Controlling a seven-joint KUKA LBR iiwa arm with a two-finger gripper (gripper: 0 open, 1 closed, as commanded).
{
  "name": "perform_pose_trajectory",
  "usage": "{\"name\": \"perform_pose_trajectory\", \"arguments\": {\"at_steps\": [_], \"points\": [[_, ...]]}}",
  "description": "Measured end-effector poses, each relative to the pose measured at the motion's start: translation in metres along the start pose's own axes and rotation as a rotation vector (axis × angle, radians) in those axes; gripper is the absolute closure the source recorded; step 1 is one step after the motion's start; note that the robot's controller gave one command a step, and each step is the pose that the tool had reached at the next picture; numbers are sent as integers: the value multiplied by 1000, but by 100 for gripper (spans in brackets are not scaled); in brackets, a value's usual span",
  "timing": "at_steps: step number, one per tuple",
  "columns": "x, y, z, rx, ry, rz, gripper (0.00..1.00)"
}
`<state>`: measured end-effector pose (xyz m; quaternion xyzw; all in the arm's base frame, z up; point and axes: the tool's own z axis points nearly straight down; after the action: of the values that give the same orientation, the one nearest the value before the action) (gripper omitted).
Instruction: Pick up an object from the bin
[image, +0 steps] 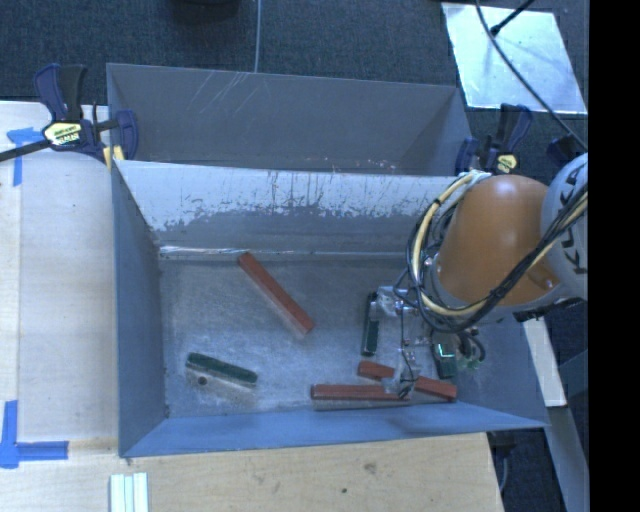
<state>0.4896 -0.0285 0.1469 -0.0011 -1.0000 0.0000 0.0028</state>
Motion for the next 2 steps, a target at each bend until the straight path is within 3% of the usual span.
{"name": "perform_pose_trajectory", "arguments": {"at_steps": [1,2], "points": [[-62,-22,76,2,-7,-422,0],[-80,-20,76,3,-11,-786,0]]}}
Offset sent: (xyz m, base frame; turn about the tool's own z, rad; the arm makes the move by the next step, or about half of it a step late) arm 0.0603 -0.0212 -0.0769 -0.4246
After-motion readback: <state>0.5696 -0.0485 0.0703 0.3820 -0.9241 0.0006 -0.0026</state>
